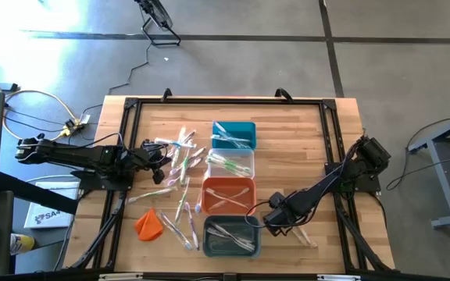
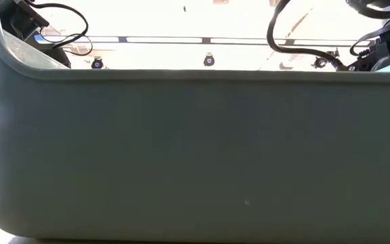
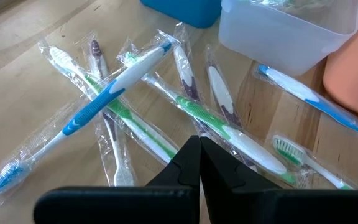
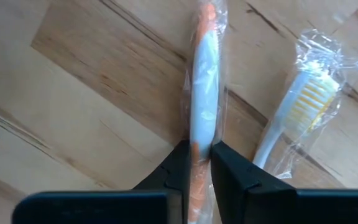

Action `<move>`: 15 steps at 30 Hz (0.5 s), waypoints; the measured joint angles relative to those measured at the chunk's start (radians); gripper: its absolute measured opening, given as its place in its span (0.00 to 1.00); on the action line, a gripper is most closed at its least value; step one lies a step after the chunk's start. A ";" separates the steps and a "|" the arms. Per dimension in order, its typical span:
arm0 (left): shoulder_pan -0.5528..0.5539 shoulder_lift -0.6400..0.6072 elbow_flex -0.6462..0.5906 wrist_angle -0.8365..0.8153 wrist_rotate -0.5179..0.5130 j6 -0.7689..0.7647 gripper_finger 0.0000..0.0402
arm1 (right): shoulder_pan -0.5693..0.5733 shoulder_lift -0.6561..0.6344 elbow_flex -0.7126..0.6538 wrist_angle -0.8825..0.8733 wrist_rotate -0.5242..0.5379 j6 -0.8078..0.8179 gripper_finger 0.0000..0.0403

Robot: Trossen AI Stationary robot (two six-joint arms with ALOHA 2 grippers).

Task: Pick & Place Toothbrushes
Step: Put the orange toothbrush into the orange bin

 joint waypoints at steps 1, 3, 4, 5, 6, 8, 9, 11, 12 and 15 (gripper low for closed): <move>0.000 0.000 0.000 0.000 0.000 0.000 0.00 | 0.000 0.000 0.000 0.000 0.000 0.000 0.09; 0.000 0.000 0.000 0.000 0.000 0.000 0.00 | 0.000 0.000 0.000 0.000 0.002 0.000 0.09; 0.000 0.000 0.000 0.000 0.000 0.000 0.00 | 0.000 0.000 0.000 0.000 0.003 0.000 0.09; 0.000 0.000 0.000 0.000 0.000 0.000 0.00 | 0.000 0.001 0.000 0.000 0.003 0.000 0.10; 0.000 0.000 0.000 0.000 0.000 0.000 0.00 | 0.000 0.001 0.000 0.000 0.003 0.000 0.10; 0.000 0.000 0.000 0.000 0.000 0.000 0.00 | 0.000 0.002 0.000 0.000 0.004 0.000 0.09; 0.000 0.000 0.000 0.000 0.000 0.000 0.00 | 0.000 0.002 0.000 0.000 0.006 0.000 0.08; 0.000 0.000 0.000 0.000 0.000 0.000 0.00 | 0.000 0.002 -0.001 -0.001 0.015 0.000 0.04; 0.000 0.000 0.000 0.000 0.000 0.000 0.00 | 0.000 0.002 -0.001 -0.001 0.019 -0.001 0.03; 0.000 0.000 0.000 0.000 0.000 0.000 0.00 | 0.000 0.002 -0.001 0.001 0.022 -0.001 0.03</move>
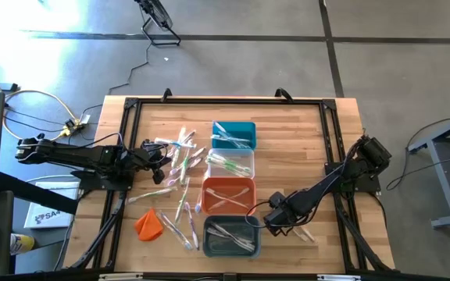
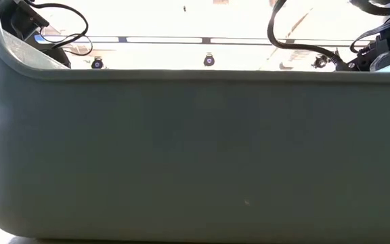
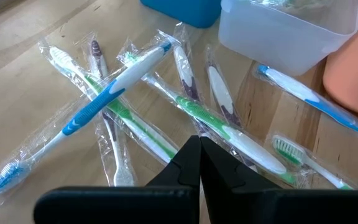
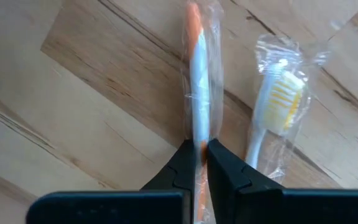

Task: Pick & Place Toothbrushes
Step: Put the orange toothbrush into the orange bin

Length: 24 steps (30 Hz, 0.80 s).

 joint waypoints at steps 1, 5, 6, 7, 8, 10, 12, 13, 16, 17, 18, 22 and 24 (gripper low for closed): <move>0.000 0.000 0.000 0.000 0.000 0.000 0.00 | 0.000 0.000 0.000 0.000 0.000 0.000 0.03; 0.000 0.000 0.000 0.000 0.000 0.000 0.00 | -0.001 -0.015 -0.001 0.004 0.000 0.000 0.03; 0.000 0.000 0.000 0.000 0.000 0.000 0.00 | -0.002 -0.023 -0.003 0.006 0.003 0.000 0.03; 0.000 0.000 0.000 0.000 0.000 0.000 0.00 | -0.003 -0.034 -0.004 0.007 0.011 0.000 0.03; 0.000 0.000 0.000 0.000 0.000 0.000 0.00 | -0.006 -0.046 -0.006 0.007 0.023 0.000 0.03; 0.000 0.000 0.000 0.000 0.000 0.000 0.00 | -0.016 -0.073 -0.005 0.005 0.038 0.000 0.02; 0.000 0.000 0.000 0.000 0.000 0.000 0.00 | -0.024 -0.112 -0.005 -0.001 0.062 -0.001 0.02; 0.000 0.000 0.000 0.000 0.000 0.000 0.00 | -0.030 -0.128 -0.005 -0.001 0.076 -0.004 0.02; 0.000 0.000 0.000 0.000 0.000 0.000 0.00 | -0.055 -0.173 -0.004 0.001 0.114 -0.023 0.01; 0.000 0.000 0.000 0.000 0.000 0.000 0.00 | -0.062 -0.194 -0.004 0.000 0.130 -0.029 0.01; 0.000 0.000 0.000 0.001 0.000 0.000 0.00 | -0.071 -0.213 -0.003 0.001 0.147 -0.038 0.01; 0.000 0.000 0.000 0.001 0.000 0.000 0.00 | -0.109 -0.278 -0.003 0.003 0.215 -0.071 0.01; 0.000 0.000 0.000 0.001 0.000 0.000 0.00 | -0.129 -0.309 -0.002 0.024 0.259 -0.090 0.01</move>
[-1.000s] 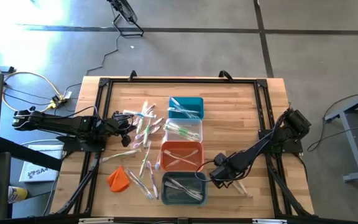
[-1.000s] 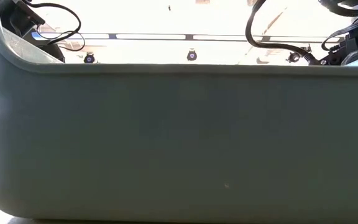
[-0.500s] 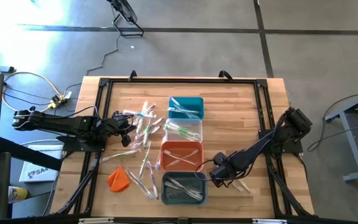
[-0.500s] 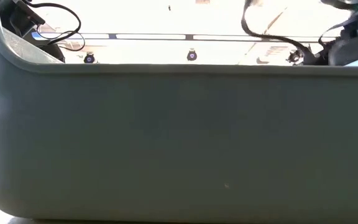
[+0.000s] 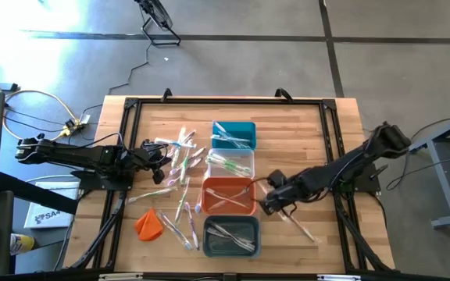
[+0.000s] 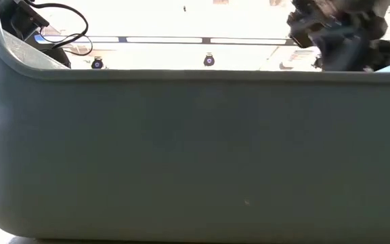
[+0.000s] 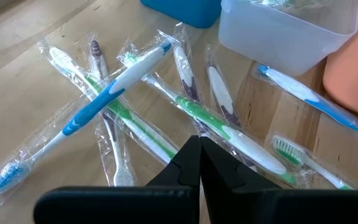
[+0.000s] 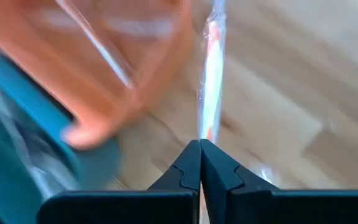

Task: Pick & Place Toothbrushes
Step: Put the orange toothbrush into the orange bin

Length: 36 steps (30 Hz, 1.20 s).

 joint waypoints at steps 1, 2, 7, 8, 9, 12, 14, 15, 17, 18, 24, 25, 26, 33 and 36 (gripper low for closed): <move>0.000 0.000 0.000 0.000 0.000 0.000 0.00 | -0.006 -0.016 0.000 0.009 0.022 -0.012 0.01; 0.000 0.000 0.000 0.000 0.000 0.000 0.00 | -0.015 -0.030 0.000 0.017 0.042 -0.021 0.01; 0.000 0.000 0.000 0.000 0.000 0.000 0.00 | -0.054 -0.072 0.001 0.136 0.126 -0.115 0.00; 0.000 0.000 0.000 0.000 0.000 0.000 0.00 | -0.063 -0.074 0.001 0.174 0.140 -0.141 0.00; 0.000 0.000 0.000 0.000 0.000 0.000 0.00 | -0.071 -0.075 0.001 0.218 0.150 -0.168 0.00; 0.000 0.000 0.000 0.000 0.000 0.000 0.00 | -0.090 -0.074 0.002 0.324 0.168 -0.248 0.00; 0.000 0.000 0.000 0.000 0.000 0.000 0.00 | -0.105 -0.074 0.002 0.399 0.170 -0.300 0.00; 0.000 0.000 0.000 0.000 0.000 0.000 0.00 | -0.111 -0.075 0.002 0.423 0.171 -0.321 0.00; 0.000 0.000 0.000 0.000 0.000 0.000 0.00 | -0.124 -0.075 0.002 0.462 0.171 -0.356 0.00; 0.000 0.000 0.000 0.000 0.000 0.000 0.00 | -0.129 -0.075 0.002 0.481 0.171 -0.372 0.00; 0.000 0.000 0.000 0.000 0.000 0.000 0.00 | -0.148 -0.066 0.002 0.582 0.172 -0.470 0.00; 0.000 0.000 0.000 0.000 0.000 0.000 0.00 | -0.148 -0.064 0.002 0.589 0.170 -0.487 0.00; 0.000 0.000 0.000 0.000 0.000 0.000 0.00 | -0.149 -0.064 0.002 0.595 0.168 -0.502 0.00; 0.000 0.000 0.000 0.000 0.000 0.000 0.00 | -0.149 -0.030 0.003 0.653 0.174 -0.563 0.01; 0.000 0.000 0.000 0.000 0.000 0.000 0.00 | -0.149 -0.003 0.002 0.666 0.174 -0.575 0.01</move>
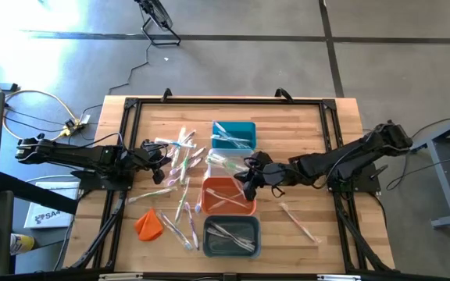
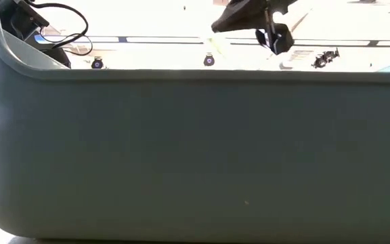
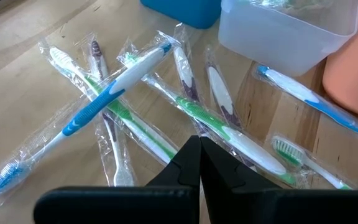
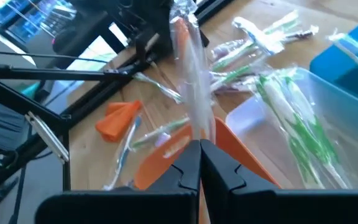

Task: Pick & Place Toothbrushes
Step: Put the orange toothbrush into the orange bin

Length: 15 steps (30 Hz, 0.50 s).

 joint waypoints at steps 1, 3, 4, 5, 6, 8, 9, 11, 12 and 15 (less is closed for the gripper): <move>0.000 0.000 0.000 0.000 0.000 0.000 0.00 | 0.000 0.007 0.000 0.010 -0.001 -0.005 0.01; 0.000 0.000 0.000 0.000 0.000 0.000 0.00 | 0.001 0.033 0.000 0.029 -0.009 -0.015 0.01; 0.000 0.000 0.000 0.001 0.000 0.000 0.00 | 0.001 0.047 0.000 0.060 -0.011 -0.016 0.01; 0.000 0.000 0.000 0.001 0.000 0.000 0.00 | 0.001 0.058 0.000 0.072 -0.015 -0.017 0.01; 0.000 0.000 0.000 0.002 0.000 0.000 0.00 | 0.003 0.069 0.000 0.076 -0.018 -0.017 0.01; 0.000 0.000 0.000 0.008 0.000 0.000 0.00 | 0.003 0.094 0.000 0.103 -0.040 -0.017 0.01; 0.000 0.000 0.000 0.007 0.000 0.000 0.00 | 0.004 0.102 0.000 0.102 -0.048 -0.017 0.01; 0.000 0.000 0.000 0.007 0.000 0.000 0.00 | 0.009 0.116 0.000 0.096 -0.067 -0.017 0.01; 0.000 0.000 0.000 0.007 0.000 0.000 0.00 | 0.010 0.125 0.001 0.105 -0.069 -0.017 0.01; 0.000 0.000 0.000 0.007 0.000 0.000 0.00 | 0.020 0.138 0.000 0.098 -0.085 -0.028 0.01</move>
